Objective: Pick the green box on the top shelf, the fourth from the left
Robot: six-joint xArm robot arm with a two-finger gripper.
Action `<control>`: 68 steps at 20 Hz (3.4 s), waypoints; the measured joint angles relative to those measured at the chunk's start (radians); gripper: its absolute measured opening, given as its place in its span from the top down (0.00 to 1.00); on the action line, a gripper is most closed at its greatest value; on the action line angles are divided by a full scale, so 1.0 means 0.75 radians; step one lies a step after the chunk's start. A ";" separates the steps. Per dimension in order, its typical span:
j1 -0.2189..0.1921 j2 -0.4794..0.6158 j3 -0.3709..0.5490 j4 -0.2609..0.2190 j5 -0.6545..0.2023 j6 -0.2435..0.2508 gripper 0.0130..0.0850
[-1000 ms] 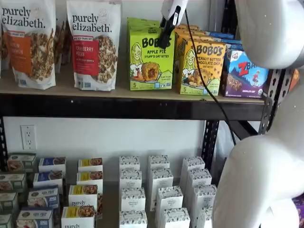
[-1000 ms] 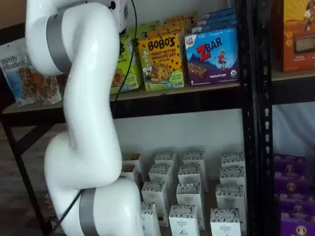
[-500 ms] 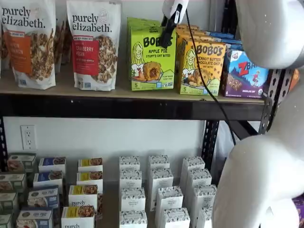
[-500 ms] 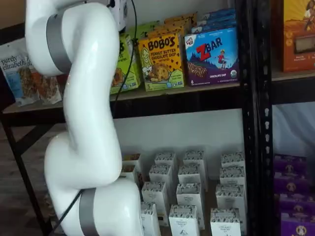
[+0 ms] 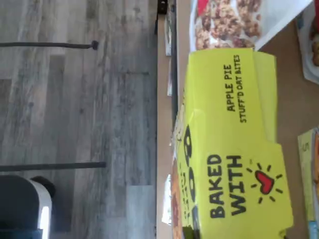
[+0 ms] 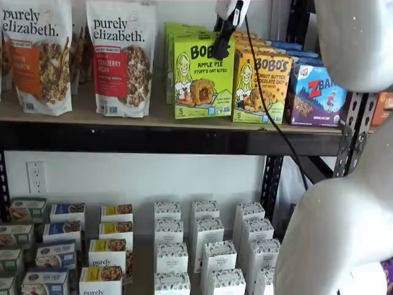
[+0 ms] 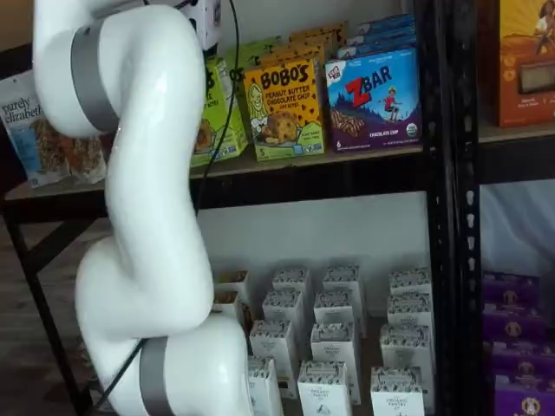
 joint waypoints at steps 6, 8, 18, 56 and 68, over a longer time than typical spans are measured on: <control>-0.035 -0.070 0.056 0.002 0.034 -0.028 0.78; -0.049 -0.095 0.079 0.002 0.041 -0.041 0.78; -0.126 -0.204 0.186 -0.002 0.070 -0.115 0.78; -0.334 -0.528 0.575 -0.013 0.085 -0.336 0.78; -0.339 -0.589 0.640 -0.031 0.084 -0.346 0.78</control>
